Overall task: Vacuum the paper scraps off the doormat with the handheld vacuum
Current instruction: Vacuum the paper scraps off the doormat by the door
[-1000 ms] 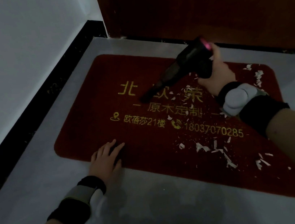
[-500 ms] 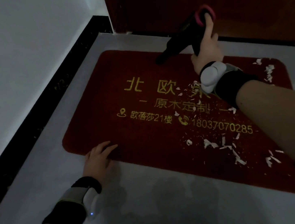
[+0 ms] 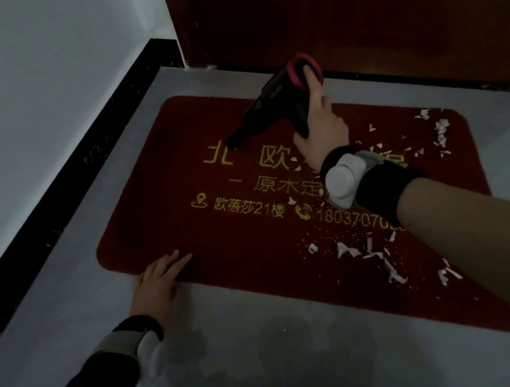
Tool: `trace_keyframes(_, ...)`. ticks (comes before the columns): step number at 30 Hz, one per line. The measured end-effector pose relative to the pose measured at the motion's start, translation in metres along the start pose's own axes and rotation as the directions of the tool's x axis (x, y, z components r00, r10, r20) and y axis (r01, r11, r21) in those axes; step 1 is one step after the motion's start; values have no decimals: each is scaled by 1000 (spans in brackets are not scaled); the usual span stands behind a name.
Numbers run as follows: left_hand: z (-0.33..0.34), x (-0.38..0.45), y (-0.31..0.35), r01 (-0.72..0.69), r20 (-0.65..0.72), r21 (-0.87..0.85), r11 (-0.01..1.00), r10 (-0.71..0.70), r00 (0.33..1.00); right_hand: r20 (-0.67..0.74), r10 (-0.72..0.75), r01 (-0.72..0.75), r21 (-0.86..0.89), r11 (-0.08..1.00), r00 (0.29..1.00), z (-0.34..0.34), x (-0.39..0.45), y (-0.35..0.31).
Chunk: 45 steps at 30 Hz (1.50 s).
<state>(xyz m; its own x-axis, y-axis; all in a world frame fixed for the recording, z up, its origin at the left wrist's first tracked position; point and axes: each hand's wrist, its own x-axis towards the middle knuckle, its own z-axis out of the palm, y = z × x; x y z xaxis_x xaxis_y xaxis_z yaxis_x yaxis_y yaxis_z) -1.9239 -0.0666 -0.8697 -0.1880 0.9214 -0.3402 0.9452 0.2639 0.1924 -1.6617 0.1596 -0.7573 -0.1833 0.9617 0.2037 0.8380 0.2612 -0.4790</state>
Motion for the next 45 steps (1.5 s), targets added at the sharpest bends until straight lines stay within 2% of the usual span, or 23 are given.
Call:
trace_keyframes(4,1,-2,-6,-27,21,5,1000,27,999,70,20,-29,129,991,997,8,-16,1)
trace_keyframes(10,4,-5,-23,-87,-41,-189,978,81,996,171,-31,-15,259,966,985,22,-39,2)
trace_keyframes(15,7,-15,-25,-64,-161,-213,975,29,987,349,-96,-46,378,925,932,28,-70,2)
trace_keyframes(17,7,-20,-24,-1,-204,-284,959,-60,977,388,-127,-42,399,916,913,28,-79,-1)
trace_keyframes(19,7,-21,-24,52,-229,-328,943,-133,964,380,-148,-18,401,916,913,27,-85,-3)
trace_keyframes(25,6,-23,-19,23,-229,-316,949,-100,968,288,-130,41,297,954,949,16,-70,1)
trace_keyframes(31,4,-23,-16,-36,-187,-299,954,-22,982,83,57,-69,149,986,995,1,-40,23)
trace_keyframes(34,5,-22,-16,-22,-170,-285,958,-28,985,-76,148,-147,20,989,986,-6,-23,41)
trace_keyframes(37,6,-21,-18,-15,-151,-300,954,-33,988,-154,235,-246,-59,967,960,-15,-8,54)
trace_keyframes(41,8,-21,-19,17,-138,-284,959,-58,989,-106,356,-356,15,934,929,-26,-2,64)
trace_keyframes(45,8,-20,-19,-13,-155,-284,959,-32,987,33,246,-248,89,965,969,-31,-6,75)
